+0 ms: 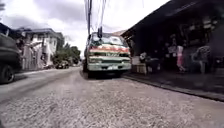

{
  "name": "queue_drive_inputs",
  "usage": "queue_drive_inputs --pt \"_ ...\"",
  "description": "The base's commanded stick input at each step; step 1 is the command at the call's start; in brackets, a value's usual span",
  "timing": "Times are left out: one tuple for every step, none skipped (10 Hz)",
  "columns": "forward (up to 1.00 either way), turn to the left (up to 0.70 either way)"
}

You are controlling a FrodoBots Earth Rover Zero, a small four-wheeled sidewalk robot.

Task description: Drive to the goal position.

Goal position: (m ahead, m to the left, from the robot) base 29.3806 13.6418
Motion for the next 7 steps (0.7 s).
queue_drive_inputs --pt "1.00 0.27" --pt "1.00 0.27" --pt "1.00 0.27" --pt "1.00 0.27" --pt "1.00 0.27" --pt "1.00 0.27" --pt "1.00 0.27"
